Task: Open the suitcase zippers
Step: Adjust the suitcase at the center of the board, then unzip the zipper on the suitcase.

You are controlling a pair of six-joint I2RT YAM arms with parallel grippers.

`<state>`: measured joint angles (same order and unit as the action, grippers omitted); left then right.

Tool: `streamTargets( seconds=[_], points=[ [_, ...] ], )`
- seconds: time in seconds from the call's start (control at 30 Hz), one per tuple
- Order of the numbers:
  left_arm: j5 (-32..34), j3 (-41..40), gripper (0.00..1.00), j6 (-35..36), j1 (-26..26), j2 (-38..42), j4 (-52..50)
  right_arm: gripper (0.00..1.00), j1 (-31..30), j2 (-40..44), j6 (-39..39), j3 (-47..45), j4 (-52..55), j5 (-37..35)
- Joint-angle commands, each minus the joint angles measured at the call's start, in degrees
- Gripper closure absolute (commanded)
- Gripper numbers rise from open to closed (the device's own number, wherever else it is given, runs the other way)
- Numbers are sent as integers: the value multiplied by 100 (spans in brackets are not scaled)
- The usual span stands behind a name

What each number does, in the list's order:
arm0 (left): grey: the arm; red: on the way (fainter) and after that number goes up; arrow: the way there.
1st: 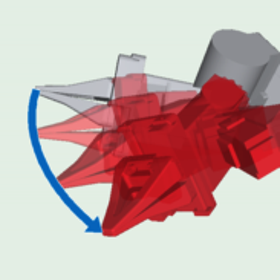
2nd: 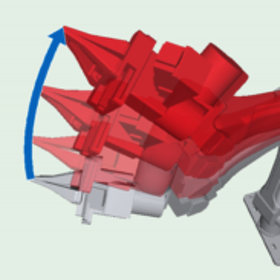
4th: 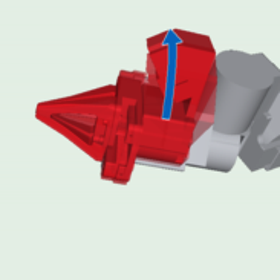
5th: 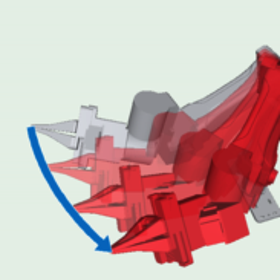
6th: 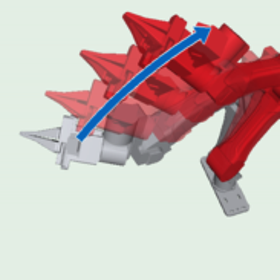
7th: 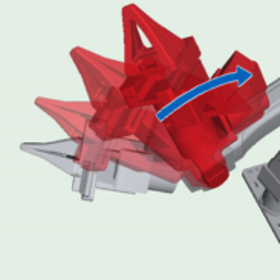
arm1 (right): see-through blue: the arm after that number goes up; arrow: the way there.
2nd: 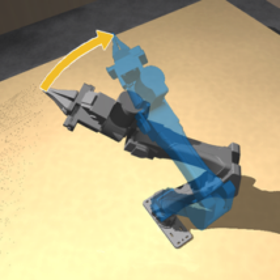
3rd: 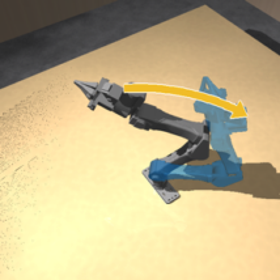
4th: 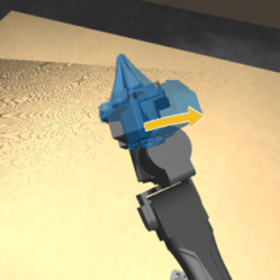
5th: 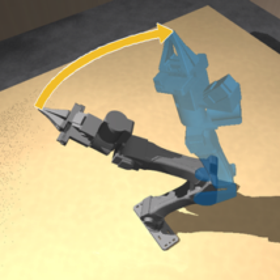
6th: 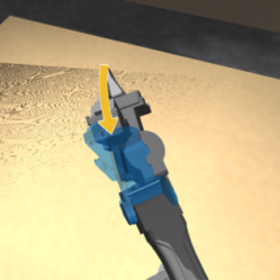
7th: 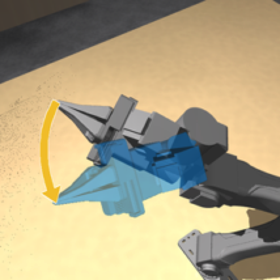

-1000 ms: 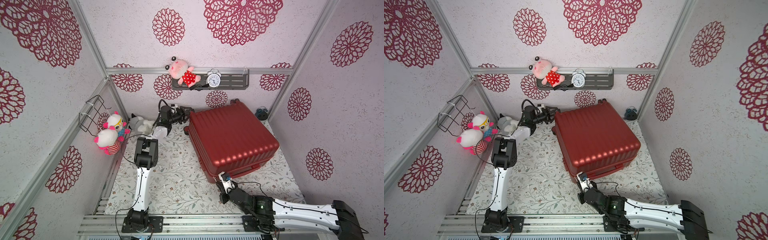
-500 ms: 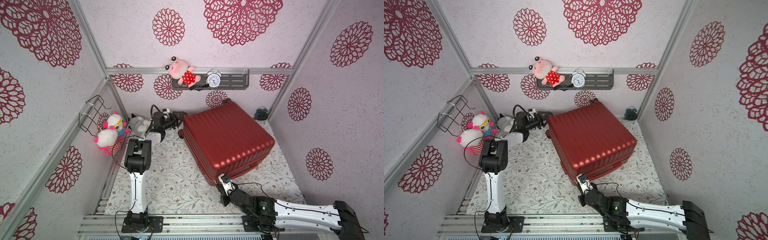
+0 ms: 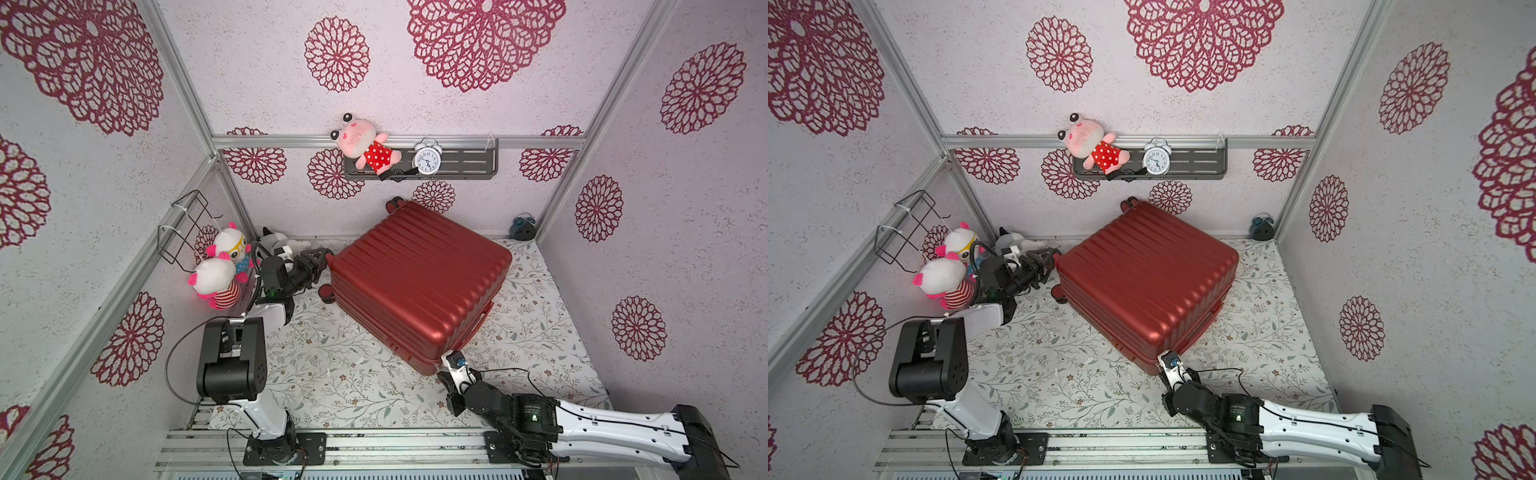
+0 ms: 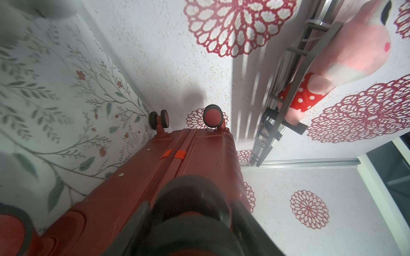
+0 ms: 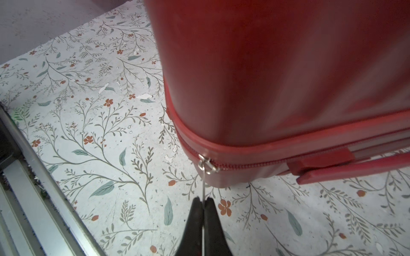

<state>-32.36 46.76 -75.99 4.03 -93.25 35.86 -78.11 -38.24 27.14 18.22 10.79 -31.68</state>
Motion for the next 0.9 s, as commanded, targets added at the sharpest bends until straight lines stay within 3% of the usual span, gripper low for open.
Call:
streamTargets(
  seconds=[0.0, 0.17, 0.47, 0.87],
  points=[
    [-335, -369, 63, 820, -140, 708, -626, 100, 26, 150, 100, 268, -499, -238],
    [-86, -583, 63, 1490, -135, 1270, -1626, 100, 18, 56, -156, 331, -529, 136],
    [-53, -783, 63, 1655, -135, 1609, -1913, 100, -70, -285, -411, 543, -682, 246],
    [119, -723, 64, 1978, -139, 1922, -2577, 100, -82, -624, 119, 1001, -44, 707]
  ],
)
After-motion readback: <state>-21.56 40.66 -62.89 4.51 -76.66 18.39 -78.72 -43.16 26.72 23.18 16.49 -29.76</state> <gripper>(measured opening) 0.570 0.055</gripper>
